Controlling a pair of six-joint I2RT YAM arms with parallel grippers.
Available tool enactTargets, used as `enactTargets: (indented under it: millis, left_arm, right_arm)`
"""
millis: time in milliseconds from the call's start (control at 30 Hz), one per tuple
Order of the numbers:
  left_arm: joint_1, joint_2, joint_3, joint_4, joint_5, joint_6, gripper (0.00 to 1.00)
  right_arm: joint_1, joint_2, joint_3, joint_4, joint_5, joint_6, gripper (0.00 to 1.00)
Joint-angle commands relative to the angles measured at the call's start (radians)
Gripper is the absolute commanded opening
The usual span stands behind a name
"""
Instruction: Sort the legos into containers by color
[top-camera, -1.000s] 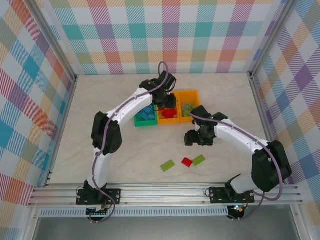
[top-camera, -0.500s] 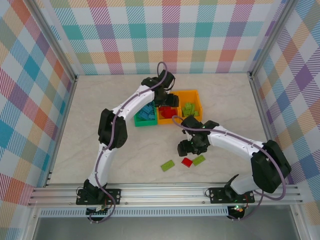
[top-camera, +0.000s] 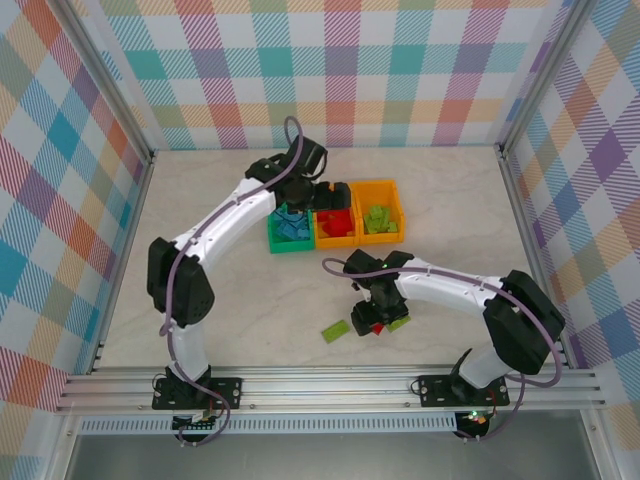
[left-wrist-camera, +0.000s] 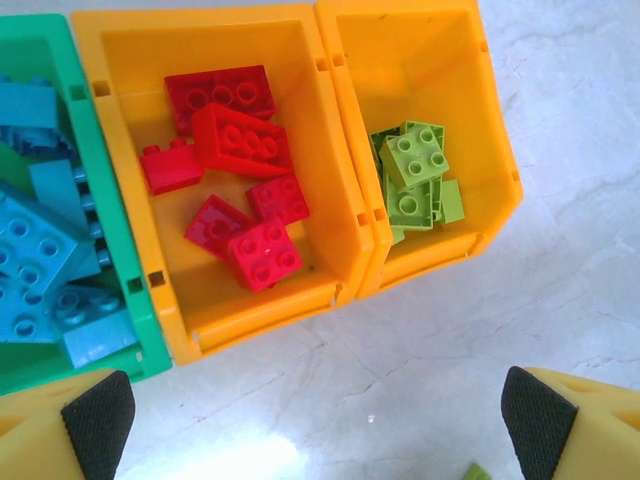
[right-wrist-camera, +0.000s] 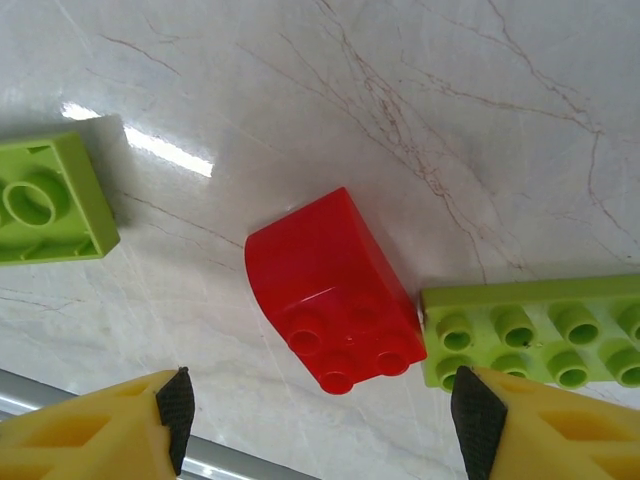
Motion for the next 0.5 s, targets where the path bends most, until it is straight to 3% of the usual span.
enactTargets:
  millis: [0, 467]
  left_arm:
    - [0.023, -0.056, -0.086, 0.038, -0.004, -0.031, 0.98]
    - [0.108, -0.234, -0.32, 0.081, -0.015, -0.064, 1.0]
  right_arm:
    - [0.014, 0.043, 0.038, -0.031, 0.02, -0.037, 0.71]
    - [0.036, 0.161, 0.083, -0.031, 0.014, -0.079, 0.57]
